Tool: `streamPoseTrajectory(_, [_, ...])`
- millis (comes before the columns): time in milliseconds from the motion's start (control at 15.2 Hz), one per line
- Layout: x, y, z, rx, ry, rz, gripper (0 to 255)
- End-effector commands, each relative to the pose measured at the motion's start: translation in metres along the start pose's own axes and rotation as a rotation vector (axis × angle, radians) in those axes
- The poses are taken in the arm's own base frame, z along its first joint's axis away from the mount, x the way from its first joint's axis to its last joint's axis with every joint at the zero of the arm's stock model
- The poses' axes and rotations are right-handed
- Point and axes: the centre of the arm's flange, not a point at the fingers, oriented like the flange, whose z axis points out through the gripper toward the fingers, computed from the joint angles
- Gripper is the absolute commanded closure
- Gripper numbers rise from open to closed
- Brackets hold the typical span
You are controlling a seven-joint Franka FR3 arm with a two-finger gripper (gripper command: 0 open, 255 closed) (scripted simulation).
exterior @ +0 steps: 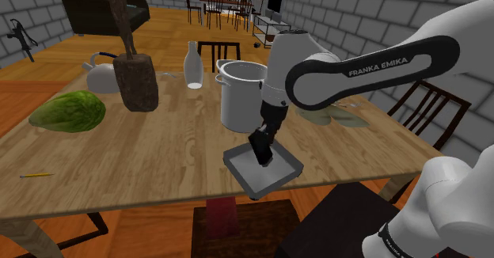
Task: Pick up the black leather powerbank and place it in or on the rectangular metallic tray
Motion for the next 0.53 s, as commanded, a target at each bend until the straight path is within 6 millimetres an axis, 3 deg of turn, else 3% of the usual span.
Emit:
streamPoseTrajectory(0, [-0.002, 0.001, 0.010, 0.000, 0.001, 0.000, 255])
streamPoseTrajectory(462, [-0.002, 0.003, 0.047, 0.000, 0.001, 0.000, 255])
